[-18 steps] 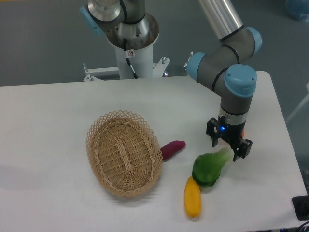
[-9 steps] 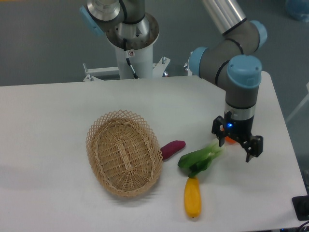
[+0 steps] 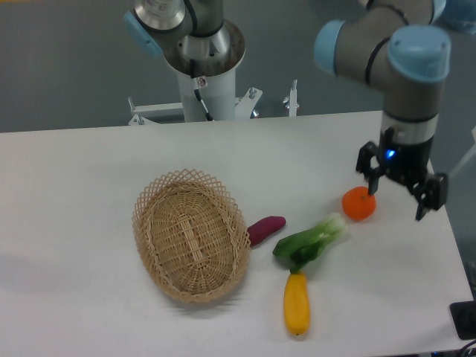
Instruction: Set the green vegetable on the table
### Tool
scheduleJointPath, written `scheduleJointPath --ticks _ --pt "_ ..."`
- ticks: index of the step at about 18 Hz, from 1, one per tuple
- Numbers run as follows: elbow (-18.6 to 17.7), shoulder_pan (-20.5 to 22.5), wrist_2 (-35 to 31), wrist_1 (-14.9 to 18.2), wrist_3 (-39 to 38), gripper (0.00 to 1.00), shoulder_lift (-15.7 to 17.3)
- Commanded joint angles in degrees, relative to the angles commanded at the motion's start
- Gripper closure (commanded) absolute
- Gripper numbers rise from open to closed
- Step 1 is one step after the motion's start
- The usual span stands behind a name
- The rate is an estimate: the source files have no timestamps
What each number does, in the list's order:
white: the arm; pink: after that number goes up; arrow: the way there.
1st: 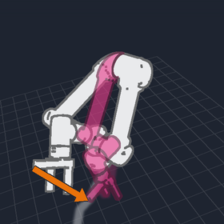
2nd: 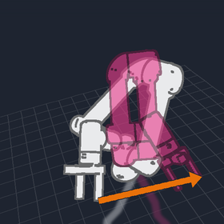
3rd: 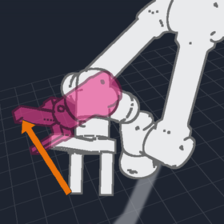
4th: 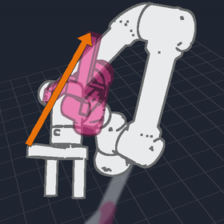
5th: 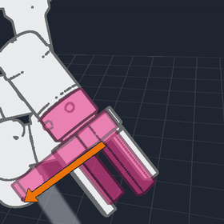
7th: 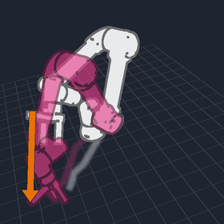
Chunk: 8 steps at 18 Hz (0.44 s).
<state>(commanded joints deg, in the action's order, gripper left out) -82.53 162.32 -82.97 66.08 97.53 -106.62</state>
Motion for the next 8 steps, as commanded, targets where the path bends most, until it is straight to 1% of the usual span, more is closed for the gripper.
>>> scheduleJointPath --ticks 1,3,5,8 --pt "0.0 1.58 0.17 1.32 3.51 0.0 0.27" --pt "0.0 3.78 0.7 2.48 8.71 0.0 1.58" --pt "-0.09 5.11 2.71 2.92 9.61 0.0 1.76" --pt "-0.09 5.38 3.08 3.8 9.26 0.0 2.11"
